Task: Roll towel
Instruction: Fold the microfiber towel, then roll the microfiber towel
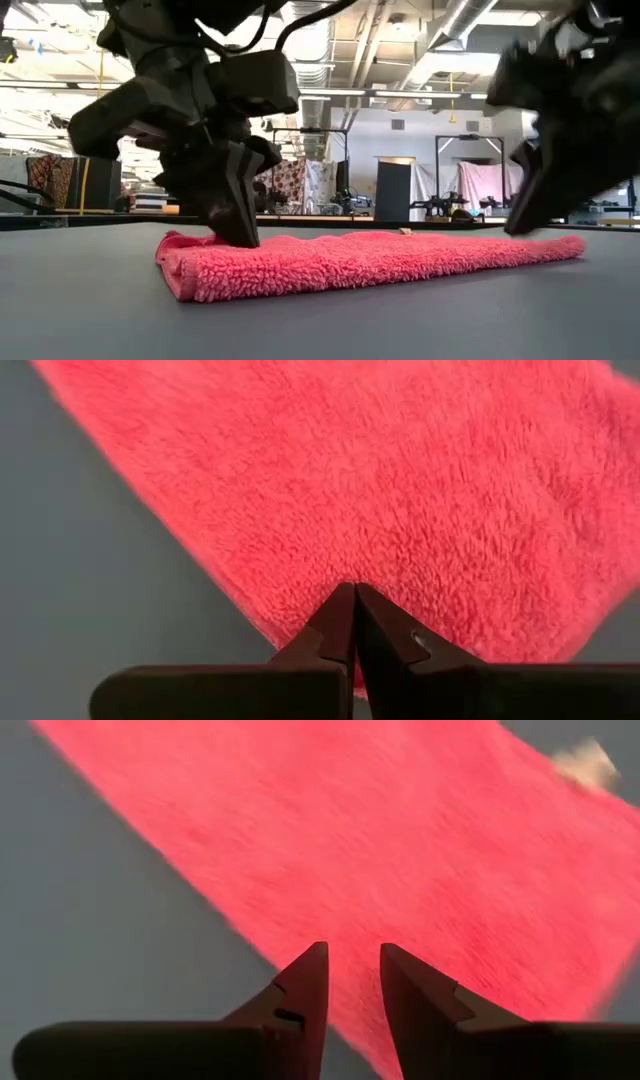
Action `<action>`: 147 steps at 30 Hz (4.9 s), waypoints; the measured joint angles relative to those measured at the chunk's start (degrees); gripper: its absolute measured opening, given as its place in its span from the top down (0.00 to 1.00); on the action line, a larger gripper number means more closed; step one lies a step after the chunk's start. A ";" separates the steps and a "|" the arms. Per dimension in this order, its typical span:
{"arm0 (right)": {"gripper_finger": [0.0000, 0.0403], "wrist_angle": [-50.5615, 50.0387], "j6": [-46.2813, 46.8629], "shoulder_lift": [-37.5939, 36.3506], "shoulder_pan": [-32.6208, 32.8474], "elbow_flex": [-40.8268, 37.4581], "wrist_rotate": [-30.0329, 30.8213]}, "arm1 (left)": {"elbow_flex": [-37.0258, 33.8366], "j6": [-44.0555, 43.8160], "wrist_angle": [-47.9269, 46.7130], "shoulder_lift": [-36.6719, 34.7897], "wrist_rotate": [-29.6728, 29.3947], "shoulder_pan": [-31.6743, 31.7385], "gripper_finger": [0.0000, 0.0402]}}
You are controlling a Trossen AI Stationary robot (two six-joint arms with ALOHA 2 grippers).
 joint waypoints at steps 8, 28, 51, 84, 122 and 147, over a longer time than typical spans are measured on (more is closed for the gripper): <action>0.75 -5.60 -4.52 4.46 -5.60 0.24 2.56 | -0.76 -2.20 -1.23 -0.09 0.66 -1.13 1.00; 0.76 -9.19 -51.63 1.27 -35.35 13.05 -22.49 | 2.37 -3.76 8.70 0.01 -0.13 -4.21 1.00; 0.76 24.66 -46.78 15.40 9.18 10.91 4.72 | -19.48 6.40 31.21 -12.87 -4.48 -18.80 0.98; 0.53 -11.41 -57.13 29.96 9.88 38.65 10.88 | -8.72 14.17 22.98 -0.20 -15.86 -21.21 0.52; 0.86 -7.96 -29.64 34.11 11.33 38.63 9.23 | -8.41 -2.13 23.28 3.35 -16.04 -22.52 1.00; 0.96 -8.33 8.65 33.98 12.02 38.78 -5.92 | -8.46 -23.80 22.59 1.16 0.29 -16.39 1.00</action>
